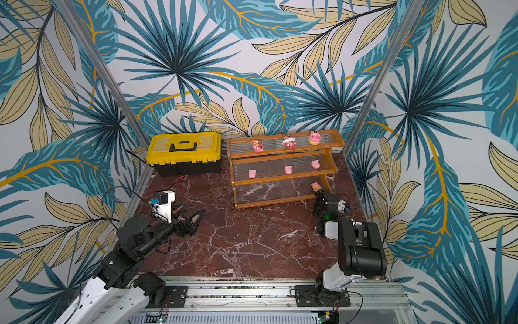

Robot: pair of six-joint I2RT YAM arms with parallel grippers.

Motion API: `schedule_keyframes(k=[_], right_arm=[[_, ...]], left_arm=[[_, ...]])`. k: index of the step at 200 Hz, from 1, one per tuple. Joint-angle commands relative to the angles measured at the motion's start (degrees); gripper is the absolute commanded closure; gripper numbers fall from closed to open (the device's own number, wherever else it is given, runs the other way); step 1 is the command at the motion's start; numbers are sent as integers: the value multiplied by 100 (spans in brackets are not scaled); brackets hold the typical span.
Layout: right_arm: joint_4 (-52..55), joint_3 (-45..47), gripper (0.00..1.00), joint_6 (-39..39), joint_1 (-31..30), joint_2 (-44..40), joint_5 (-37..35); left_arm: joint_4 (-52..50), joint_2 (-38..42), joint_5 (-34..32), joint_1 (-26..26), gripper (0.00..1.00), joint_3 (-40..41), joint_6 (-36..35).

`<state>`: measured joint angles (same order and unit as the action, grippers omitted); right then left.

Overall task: Organize plastic toys on shelves
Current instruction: Place the plastic toy on the shelf, then pick up the plastic toy at the center of the board.

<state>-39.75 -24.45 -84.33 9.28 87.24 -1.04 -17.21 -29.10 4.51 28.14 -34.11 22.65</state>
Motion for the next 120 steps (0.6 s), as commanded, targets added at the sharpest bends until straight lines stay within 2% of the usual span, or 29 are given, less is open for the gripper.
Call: schedule_keyframes(k=[1, 19, 36, 49, 66, 80, 101, 120], right_arm=[[642, 465, 25, 423, 47, -695, 325], [1658, 465, 26, 1377, 6, -1626, 877], [2841, 266, 28, 2461, -64, -2347, 1571], [3410, 201, 30, 3184, -191, -2754, 2071], [3603, 368, 32, 3802, -591, -3304, 2380], [3792, 491, 34, 4170, -1024, -3763, 2282], [3498, 821, 36, 4334, -1558, -4376, 2076], [3348, 946, 36, 4330, -1730, -4795, 1928]], left_arm=[[-574, -391, -736, -141, 3, -45, 276], [-1056, -1216, -418, -695, 6, -388, 450], [-1399, -2292, 425, -1442, 15, -762, 493], [-1693, -3174, 792, -1827, 19, -1111, 341], [-2285, -4258, 768, -1998, 21, -1770, -291], [-2766, -5051, 545, -2040, 21, -2393, -894], [-3336, -6049, 419, -2084, 22, -3182, -1742], [-4051, -6819, 302, -2086, 24, -3887, -2318]])
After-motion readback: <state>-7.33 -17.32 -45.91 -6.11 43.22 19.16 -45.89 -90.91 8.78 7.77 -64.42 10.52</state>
